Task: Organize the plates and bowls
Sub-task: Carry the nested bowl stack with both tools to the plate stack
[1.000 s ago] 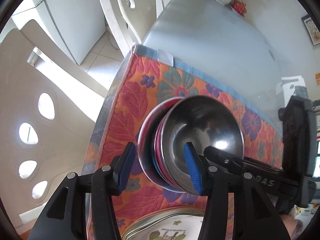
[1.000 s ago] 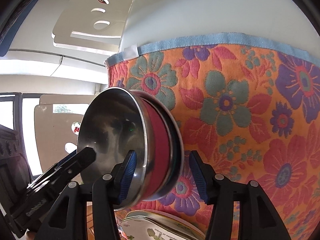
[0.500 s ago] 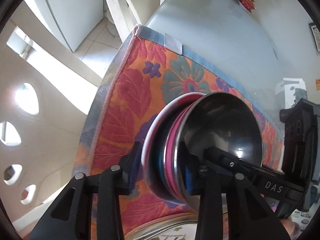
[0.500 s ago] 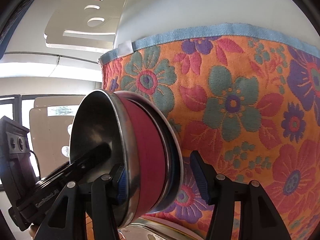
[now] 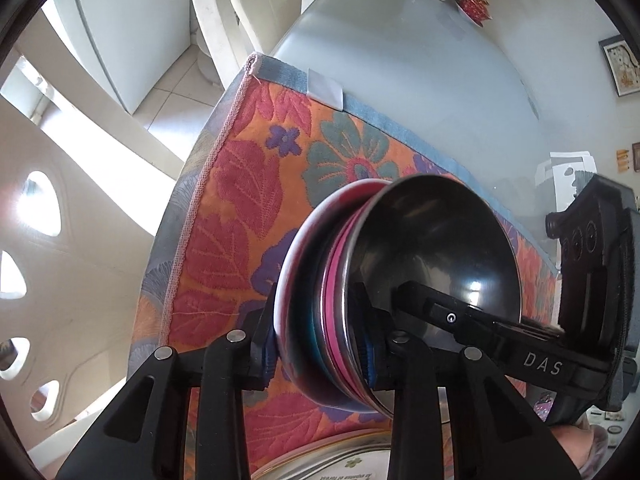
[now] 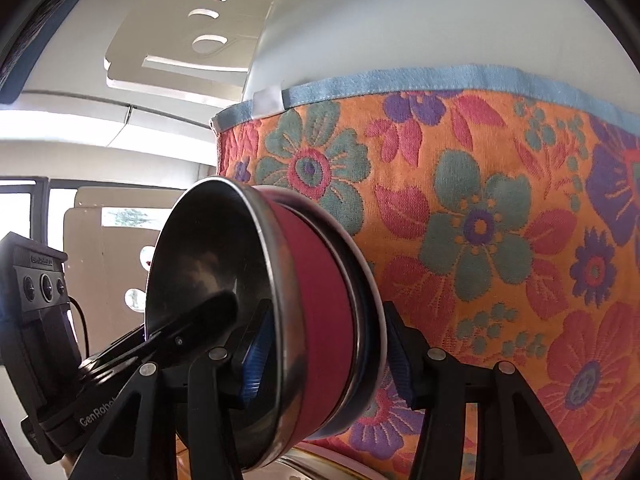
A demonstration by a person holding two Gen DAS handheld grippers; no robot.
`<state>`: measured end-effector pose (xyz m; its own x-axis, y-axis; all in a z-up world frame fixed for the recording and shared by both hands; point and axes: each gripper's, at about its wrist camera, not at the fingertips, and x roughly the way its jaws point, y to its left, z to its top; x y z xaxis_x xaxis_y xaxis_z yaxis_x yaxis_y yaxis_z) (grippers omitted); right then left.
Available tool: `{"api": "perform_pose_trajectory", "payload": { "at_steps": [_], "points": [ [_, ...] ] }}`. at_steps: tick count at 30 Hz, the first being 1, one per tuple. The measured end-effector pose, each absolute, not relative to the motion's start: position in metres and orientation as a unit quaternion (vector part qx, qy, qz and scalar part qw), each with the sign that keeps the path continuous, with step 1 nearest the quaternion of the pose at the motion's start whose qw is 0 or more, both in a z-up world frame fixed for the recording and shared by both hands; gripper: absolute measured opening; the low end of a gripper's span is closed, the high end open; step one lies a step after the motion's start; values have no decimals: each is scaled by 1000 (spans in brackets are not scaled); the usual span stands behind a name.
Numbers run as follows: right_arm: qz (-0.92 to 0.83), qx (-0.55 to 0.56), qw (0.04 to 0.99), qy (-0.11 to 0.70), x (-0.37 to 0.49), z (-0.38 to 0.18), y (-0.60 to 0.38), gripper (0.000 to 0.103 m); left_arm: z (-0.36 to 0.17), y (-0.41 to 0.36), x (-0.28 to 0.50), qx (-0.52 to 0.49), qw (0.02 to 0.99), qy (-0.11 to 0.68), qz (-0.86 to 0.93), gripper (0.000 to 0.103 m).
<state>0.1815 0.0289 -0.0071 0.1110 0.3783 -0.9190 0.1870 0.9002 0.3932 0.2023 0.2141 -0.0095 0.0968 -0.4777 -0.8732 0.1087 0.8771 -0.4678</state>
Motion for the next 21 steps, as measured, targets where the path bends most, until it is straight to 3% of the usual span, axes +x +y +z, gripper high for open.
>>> {"api": "perform_pose_trajectory", "payload": {
  "at_steps": [21],
  "points": [
    [47, 202, 730, 652, 164, 24, 25, 51, 18, 209, 180, -126, 739, 626, -215, 31]
  ]
}}
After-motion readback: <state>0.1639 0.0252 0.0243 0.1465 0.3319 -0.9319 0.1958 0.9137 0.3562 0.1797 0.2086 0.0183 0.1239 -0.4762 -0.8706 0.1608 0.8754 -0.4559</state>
